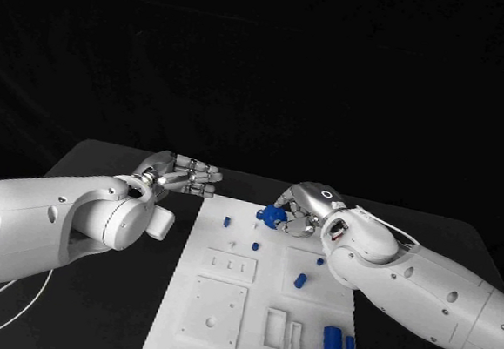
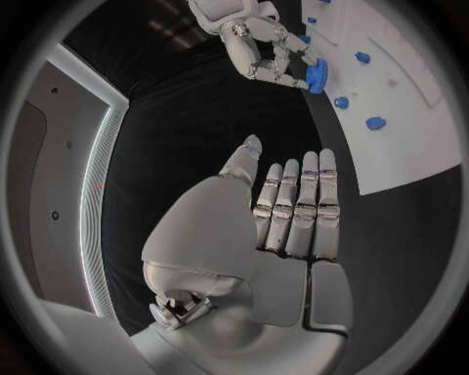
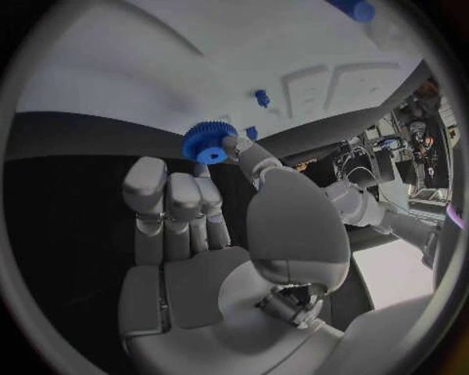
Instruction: Assemble the parts on the task board
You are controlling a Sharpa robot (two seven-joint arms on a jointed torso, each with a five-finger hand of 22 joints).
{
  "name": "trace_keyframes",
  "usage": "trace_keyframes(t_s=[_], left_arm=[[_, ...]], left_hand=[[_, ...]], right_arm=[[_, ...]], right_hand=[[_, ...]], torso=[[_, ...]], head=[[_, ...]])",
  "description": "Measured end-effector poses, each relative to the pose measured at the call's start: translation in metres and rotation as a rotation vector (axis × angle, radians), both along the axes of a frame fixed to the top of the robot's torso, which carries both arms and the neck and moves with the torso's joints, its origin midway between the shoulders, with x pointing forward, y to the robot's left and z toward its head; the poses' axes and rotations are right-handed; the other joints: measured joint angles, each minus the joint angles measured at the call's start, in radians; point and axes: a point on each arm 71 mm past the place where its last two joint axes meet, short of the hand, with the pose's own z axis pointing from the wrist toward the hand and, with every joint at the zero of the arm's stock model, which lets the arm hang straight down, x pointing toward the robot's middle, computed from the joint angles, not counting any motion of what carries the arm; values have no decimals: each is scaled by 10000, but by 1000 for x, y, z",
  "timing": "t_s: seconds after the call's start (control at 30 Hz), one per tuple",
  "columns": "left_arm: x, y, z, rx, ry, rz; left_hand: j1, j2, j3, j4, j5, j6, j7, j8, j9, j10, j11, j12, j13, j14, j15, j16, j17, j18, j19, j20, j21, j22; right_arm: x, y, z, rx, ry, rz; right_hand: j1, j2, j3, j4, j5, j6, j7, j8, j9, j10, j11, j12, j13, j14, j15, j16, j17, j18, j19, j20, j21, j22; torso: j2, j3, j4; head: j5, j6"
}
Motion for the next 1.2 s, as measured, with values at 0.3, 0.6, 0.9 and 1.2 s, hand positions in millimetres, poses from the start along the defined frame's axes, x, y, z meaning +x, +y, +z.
trace_keyframes(t_s=[0.3,0.6,0.9,1.2], left_arm=[[0,-2,0,-3,1,-40],[0,-3,0,-4,3,-62],[0,-4,0,-5,5,-71],[0,-4,0,-6,5,-84]], left_hand=[[0,0,0,0,0,0,0,0,0,0,0,0,0,0,0,0,0,-1,0,0,0,0],[0,0,0,0,0,0,0,0,0,0,0,0,0,0,0,0,0,-1,0,0,0,0],[0,0,0,0,0,0,0,0,0,0,0,0,0,0,0,0,0,0,0,0,0,-9],[0,0,0,0,0,0,0,0,0,0,0,0,0,0,0,0,0,-1,0,0,0,-8]], right_arm=[[2,26,-8,-143,-207,122],[4,36,-18,-468,-194,49],[7,40,-20,-648,-272,33],[7,48,-21,-687,-356,135]], right_hand=[[-27,-27,27,26,-68,32,-4,17,1,0,1,0,-17,-3,3,0,-18,3,0,0,0,-1],[-39,-59,54,54,-116,47,-9,34,1,0,3,-2,-45,-4,4,0,-31,5,0,0,0,-1],[-37,-57,29,82,-181,57,0,33,1,0,5,-40,-72,-4,4,0,-72,8,0,0,0,-1],[-23,-43,-26,140,-375,59,2,-1,0,-2,5,-87,-124,-4,4,-42,-99,9,0,0,0,-2]], torso=[[12,-2,44],[25,-19,69],[25,-12,52],[19,-7,43]], head=[[64,-8],[109,-40],[173,-76],[200,-93]])
